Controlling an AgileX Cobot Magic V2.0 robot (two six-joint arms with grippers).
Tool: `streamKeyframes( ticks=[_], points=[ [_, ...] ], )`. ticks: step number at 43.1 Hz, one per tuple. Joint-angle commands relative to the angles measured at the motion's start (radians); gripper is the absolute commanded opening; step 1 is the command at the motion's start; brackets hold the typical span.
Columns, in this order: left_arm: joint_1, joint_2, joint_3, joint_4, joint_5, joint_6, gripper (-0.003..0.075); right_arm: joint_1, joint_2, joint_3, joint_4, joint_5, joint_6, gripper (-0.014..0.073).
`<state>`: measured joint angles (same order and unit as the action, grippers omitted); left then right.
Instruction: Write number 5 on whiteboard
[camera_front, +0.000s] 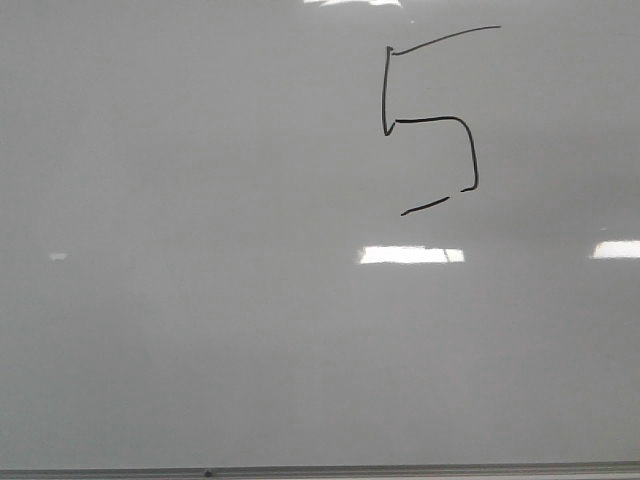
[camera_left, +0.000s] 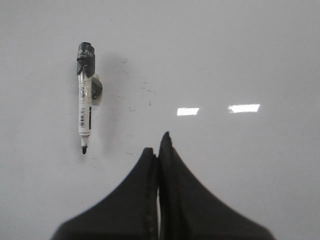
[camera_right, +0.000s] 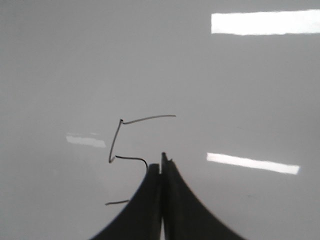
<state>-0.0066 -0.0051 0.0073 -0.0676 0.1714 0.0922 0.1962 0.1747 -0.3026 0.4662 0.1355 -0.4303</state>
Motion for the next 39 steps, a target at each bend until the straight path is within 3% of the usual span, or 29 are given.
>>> streamKeyframes(
  ticks=[1,6,16,22,28,39],
  points=[
    [0.002,-0.015,0.005,-0.01,-0.087,-0.01,-0.002,-0.041,0.011,0.011,-0.07,-0.065,0.006,-0.006],
    [0.002,-0.015,0.005,-0.01,-0.087,-0.01,-0.002,-0.091,-0.021,0.08,-0.164,-0.065,0.109,-0.006],
    [0.002,-0.015,0.005,-0.01,-0.087,-0.01,-0.002,-0.167,-0.161,0.243,-0.386,-0.064,0.466,-0.006],
    [0.002,-0.015,0.005,-0.01,-0.087,-0.01,-0.002,-0.171,-0.205,0.319,-0.394,-0.073,0.481,-0.006],
    [0.002,-0.015,0.005,-0.01,-0.087,-0.01,-0.002,-0.171,-0.204,0.315,-0.396,0.045,0.48,-0.006],
    [0.002,-0.015,0.005,-0.01,-0.087,-0.01,-0.002,-0.171,-0.204,0.315,-0.396,0.088,0.48,-0.006]
  ],
)
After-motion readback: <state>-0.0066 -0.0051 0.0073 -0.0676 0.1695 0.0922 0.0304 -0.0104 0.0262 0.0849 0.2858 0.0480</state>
